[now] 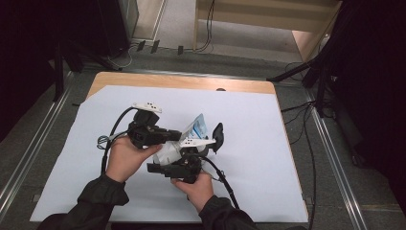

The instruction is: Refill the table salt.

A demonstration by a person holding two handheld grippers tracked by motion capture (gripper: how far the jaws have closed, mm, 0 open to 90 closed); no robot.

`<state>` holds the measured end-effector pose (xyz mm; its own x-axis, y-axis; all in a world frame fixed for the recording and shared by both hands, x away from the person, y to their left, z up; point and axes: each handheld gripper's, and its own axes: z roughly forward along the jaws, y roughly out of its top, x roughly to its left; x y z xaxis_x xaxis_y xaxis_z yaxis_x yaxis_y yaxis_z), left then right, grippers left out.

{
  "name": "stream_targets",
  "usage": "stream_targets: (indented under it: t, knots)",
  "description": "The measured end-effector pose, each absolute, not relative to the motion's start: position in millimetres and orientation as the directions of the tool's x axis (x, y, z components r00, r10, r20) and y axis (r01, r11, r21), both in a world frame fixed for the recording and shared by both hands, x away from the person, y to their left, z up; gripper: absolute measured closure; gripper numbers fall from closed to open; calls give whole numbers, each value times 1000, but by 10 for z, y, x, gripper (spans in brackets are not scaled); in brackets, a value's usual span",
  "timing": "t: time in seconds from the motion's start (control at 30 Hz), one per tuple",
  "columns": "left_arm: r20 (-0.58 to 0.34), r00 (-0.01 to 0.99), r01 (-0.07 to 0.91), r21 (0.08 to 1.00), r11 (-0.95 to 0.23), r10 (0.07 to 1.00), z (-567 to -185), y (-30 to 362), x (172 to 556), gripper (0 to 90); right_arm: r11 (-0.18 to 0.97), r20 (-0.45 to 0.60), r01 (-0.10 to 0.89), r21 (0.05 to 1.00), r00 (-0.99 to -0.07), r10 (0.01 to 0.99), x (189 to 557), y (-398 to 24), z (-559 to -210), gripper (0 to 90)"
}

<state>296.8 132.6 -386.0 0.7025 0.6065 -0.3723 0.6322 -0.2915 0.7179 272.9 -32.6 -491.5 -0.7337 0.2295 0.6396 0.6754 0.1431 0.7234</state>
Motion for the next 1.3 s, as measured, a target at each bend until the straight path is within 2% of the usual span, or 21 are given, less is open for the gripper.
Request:
stream_targets:
  t: [1.3]
  knots:
    - [-378, 706, 632, 719, -290, 599, -3862, 1331, 2987, 900, 149, 631, 668, 729, -740, 232, 2719, -344, -4897, 565]
